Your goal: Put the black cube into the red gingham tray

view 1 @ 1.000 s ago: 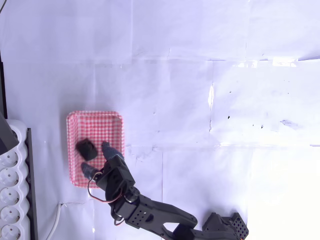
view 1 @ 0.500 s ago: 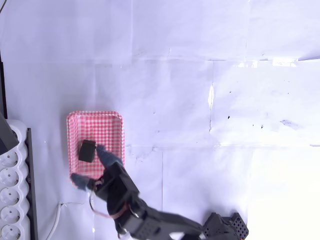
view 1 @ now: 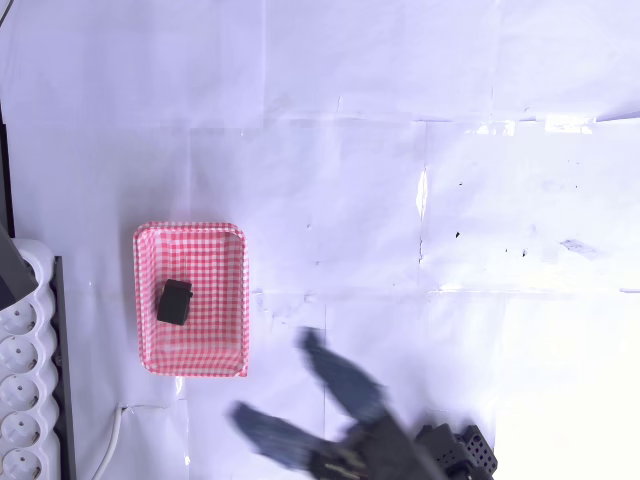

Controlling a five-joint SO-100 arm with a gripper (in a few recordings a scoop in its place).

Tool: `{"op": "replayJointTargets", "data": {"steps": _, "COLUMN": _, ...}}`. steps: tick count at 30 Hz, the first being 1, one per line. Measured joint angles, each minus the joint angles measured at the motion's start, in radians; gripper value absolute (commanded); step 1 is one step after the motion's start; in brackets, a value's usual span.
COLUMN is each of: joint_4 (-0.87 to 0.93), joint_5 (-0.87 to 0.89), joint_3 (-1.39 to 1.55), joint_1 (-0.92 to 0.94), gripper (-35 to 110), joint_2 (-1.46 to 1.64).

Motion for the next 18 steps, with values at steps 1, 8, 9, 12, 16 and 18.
{"op": "replayJointTargets", "data": {"steps": 1, "joint_4": -0.009, "joint_5": 0.018, "joint_3": -0.086, "joint_1": 0.025, "gripper": 1, "joint_2": -0.075}}
{"op": "replayJointTargets", "data": {"steps": 8, "joint_4": -0.043, "joint_5": 0.066, "joint_3": -0.611, "joint_1": 0.193, "gripper": 0, "joint_2": -0.523}}
{"op": "replayJointTargets", "data": {"steps": 9, "joint_4": -0.032, "joint_5": 0.074, "joint_3": -0.667, "joint_1": 0.213, "gripper": 0, "joint_2": -0.577}}
{"op": "replayJointTargets", "data": {"steps": 12, "joint_4": -0.018, "joint_5": 0.083, "joint_3": -0.83, "joint_1": 0.267, "gripper": 0, "joint_2": -0.726}}
{"op": "replayJointTargets", "data": {"steps": 16, "joint_4": 0.023, "joint_5": 0.109, "joint_3": -1.046, "joint_1": 0.341, "gripper": 0, "joint_2": -0.864}}
{"op": "replayJointTargets", "data": {"steps": 18, "joint_4": 0.025, "joint_5": 0.117, "joint_3": -1.167, "joint_1": 0.374, "gripper": 0, "joint_2": -0.9}}
